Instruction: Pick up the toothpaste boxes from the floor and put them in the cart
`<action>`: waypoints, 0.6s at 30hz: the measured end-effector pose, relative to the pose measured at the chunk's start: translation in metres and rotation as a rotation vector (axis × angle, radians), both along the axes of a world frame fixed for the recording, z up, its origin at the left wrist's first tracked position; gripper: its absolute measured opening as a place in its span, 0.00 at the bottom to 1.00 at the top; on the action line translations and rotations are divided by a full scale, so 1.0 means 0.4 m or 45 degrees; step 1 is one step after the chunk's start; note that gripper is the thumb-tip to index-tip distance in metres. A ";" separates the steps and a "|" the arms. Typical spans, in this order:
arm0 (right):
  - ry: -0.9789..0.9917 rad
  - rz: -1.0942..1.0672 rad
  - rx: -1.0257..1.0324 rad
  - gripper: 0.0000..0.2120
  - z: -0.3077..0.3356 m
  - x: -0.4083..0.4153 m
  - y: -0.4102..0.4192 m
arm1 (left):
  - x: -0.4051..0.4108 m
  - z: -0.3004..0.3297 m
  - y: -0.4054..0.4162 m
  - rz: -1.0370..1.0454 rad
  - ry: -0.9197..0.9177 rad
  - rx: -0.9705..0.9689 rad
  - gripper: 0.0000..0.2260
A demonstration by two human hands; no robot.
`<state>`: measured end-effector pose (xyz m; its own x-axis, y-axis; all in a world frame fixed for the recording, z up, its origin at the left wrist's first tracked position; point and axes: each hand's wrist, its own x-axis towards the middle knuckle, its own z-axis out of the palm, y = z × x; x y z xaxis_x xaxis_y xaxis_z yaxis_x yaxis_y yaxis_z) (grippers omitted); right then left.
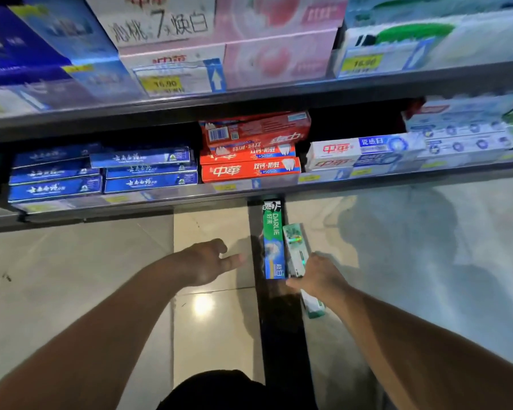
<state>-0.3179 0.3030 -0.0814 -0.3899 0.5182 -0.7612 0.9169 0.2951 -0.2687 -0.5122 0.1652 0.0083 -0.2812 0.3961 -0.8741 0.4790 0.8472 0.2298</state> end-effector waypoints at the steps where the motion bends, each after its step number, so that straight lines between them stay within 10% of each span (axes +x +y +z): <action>1: -0.018 -0.012 -0.013 0.28 0.006 0.002 0.013 | 0.002 -0.003 -0.001 -0.006 -0.013 -0.005 0.33; 8: -0.038 -0.491 -0.571 0.16 0.091 0.091 0.182 | 0.024 -0.068 0.076 0.072 -0.030 0.032 0.36; 18: 0.000 -0.554 -0.536 0.15 0.135 0.189 0.230 | 0.138 -0.250 0.229 0.328 0.073 0.148 0.42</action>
<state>-0.2422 0.3951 -0.0275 -0.2098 0.2846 -0.9354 0.9295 -0.2386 -0.2811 -0.4570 0.2568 -0.0918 -0.4335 0.4018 -0.8066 0.2662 0.9123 0.3113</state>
